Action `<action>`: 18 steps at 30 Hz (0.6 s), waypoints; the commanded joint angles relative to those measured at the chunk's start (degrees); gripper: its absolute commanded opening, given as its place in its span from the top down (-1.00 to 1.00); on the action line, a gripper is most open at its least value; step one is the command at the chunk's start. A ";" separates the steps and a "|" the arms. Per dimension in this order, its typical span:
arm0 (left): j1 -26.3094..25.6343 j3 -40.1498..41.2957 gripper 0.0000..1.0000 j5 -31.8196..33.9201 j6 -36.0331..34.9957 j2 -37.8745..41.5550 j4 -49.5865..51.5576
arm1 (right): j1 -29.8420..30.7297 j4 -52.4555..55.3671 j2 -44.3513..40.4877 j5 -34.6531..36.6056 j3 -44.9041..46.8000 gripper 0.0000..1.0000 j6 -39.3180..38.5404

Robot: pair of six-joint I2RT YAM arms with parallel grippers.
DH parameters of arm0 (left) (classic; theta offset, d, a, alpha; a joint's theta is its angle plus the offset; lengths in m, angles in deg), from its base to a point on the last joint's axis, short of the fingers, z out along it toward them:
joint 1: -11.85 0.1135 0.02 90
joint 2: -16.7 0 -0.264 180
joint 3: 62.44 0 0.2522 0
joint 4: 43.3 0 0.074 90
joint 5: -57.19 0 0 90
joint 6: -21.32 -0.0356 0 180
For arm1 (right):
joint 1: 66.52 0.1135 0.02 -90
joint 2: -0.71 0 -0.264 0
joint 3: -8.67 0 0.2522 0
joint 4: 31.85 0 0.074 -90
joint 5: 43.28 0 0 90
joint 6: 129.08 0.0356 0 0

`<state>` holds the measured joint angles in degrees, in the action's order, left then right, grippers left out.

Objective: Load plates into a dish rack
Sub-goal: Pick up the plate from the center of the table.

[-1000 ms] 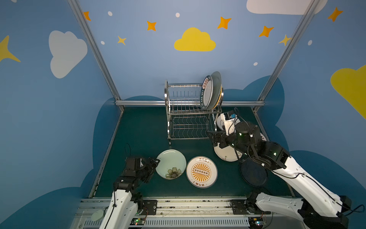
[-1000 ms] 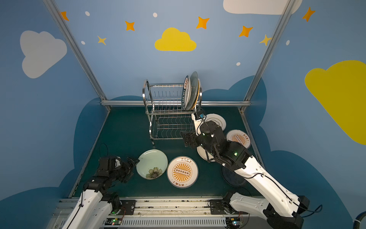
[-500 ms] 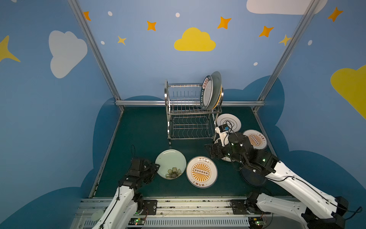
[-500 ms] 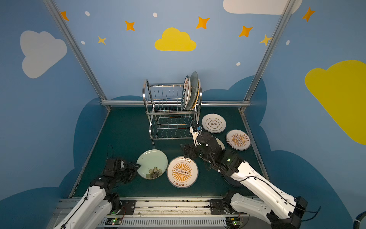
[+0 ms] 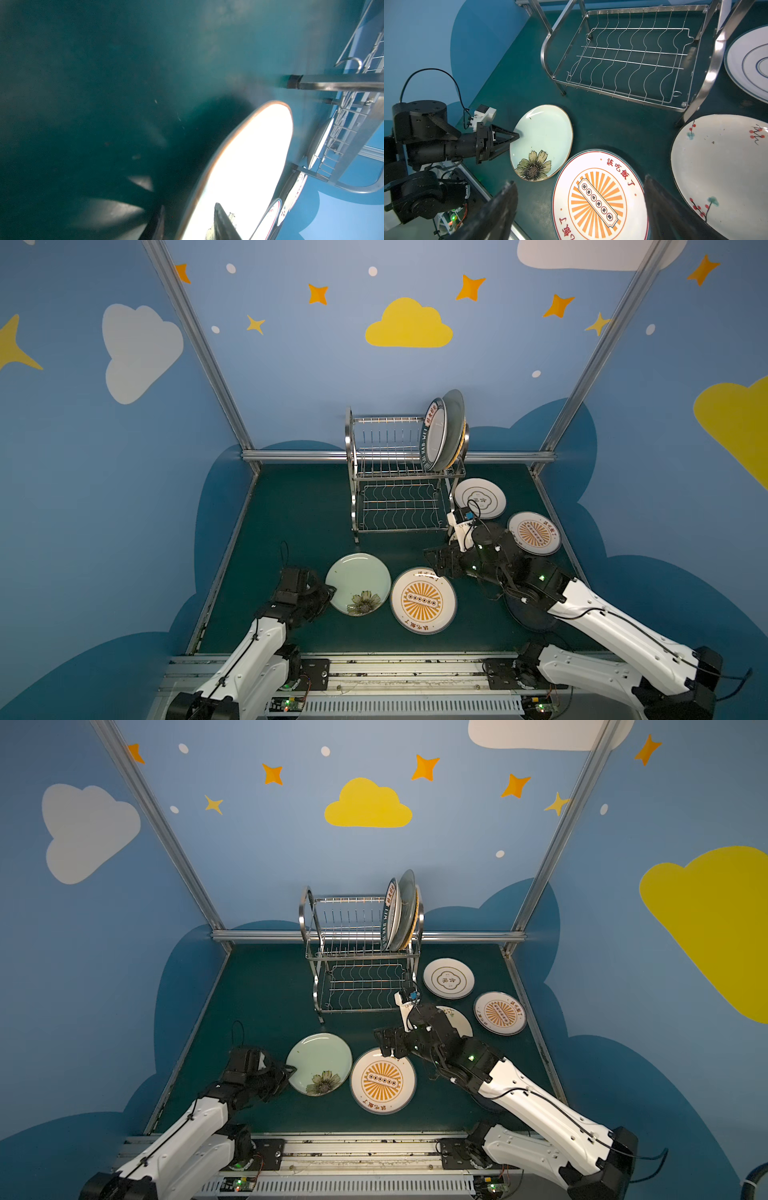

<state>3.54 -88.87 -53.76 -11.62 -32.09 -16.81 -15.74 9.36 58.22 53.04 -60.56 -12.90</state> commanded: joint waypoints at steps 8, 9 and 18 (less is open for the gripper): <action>-0.12 0.94 0.36 -2.09 -2.34 -5.74 -5.38 | -0.22 -2.99 1.30 -1.62 2.11 -0.84 1.16; -0.12 0.90 0.40 -2.38 -2.63 -6.27 -5.73 | -0.38 -3.00 1.39 -1.82 2.20 -0.85 1.18; -0.08 0.73 0.60 -4.12 -3.17 -8.08 -8.60 | -2.81 -4.67 1.81 -4.81 3.84 -0.87 2.12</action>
<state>3.54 -88.80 -56.93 -13.85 -39.72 -25.14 -17.83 6.51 59.62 50.05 -57.76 -11.74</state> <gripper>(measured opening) 0.205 0.932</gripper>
